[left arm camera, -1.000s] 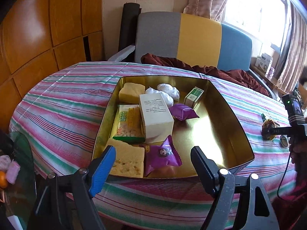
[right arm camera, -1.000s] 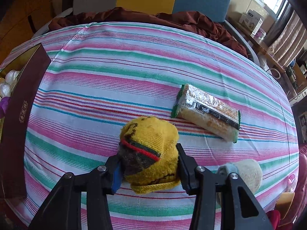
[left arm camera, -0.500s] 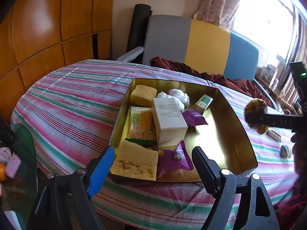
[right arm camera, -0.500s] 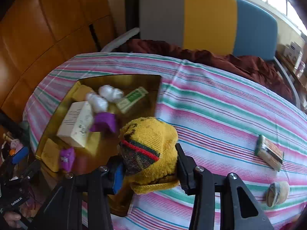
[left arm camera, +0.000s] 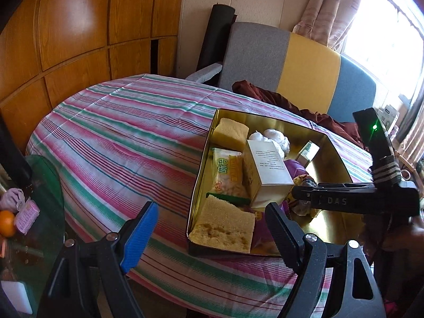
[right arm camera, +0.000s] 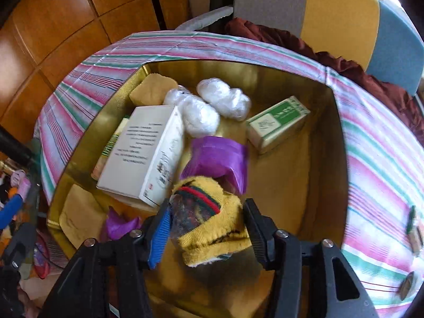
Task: Organize objects
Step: 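Carry the yellow sock into the gold tray and open the right tool, then move both tools back toward the cracker bar and white sock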
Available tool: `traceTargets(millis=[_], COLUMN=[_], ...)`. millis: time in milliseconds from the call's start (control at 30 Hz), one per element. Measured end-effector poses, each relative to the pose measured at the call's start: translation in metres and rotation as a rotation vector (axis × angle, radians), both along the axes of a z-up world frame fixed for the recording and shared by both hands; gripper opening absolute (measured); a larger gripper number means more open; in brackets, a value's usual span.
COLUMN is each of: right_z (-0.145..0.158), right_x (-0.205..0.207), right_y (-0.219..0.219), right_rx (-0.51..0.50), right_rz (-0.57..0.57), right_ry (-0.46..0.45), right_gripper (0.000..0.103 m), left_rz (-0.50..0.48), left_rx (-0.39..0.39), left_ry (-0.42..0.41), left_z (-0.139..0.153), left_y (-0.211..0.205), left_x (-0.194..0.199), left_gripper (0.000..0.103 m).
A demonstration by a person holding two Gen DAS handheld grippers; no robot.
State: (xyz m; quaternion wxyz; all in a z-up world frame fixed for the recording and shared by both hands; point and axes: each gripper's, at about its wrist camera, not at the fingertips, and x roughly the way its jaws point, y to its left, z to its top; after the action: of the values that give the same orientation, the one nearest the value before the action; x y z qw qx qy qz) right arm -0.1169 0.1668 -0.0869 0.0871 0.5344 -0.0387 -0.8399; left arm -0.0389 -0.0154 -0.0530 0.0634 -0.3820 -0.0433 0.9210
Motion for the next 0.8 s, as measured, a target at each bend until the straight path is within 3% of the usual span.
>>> traceTargets(millis=[33,100,433,800], right_z=[0.001,0.006,0.041,0.052], right_x=[0.001,0.006,0.051,0.107], right_y=[0.001,0.002,0.041,0.150], right_rx=[-0.011,-0.021,-0.008,-0.007], right_rz=[0.006,0.013,-0.030,-0.260], right_ry=[0.004,0.023,0.143,0.163], right_gripper=[0.075,0.079,0.082,0.083], left_rz=[-0.001,-0.003,-0.060,-0.191], left_rx=[-0.001,-0.004,-0.047,-0.091], left_ry=[-0.001,-0.005,0.032,0.048], left_z=[-0.001,-0.002,0.010,0.019], left_y=[0.000,0.000,0.022,0.070], left_x=[0.000,0.000,0.007,0.020], left_gripper=[0.083,0.083,0.083,0.083])
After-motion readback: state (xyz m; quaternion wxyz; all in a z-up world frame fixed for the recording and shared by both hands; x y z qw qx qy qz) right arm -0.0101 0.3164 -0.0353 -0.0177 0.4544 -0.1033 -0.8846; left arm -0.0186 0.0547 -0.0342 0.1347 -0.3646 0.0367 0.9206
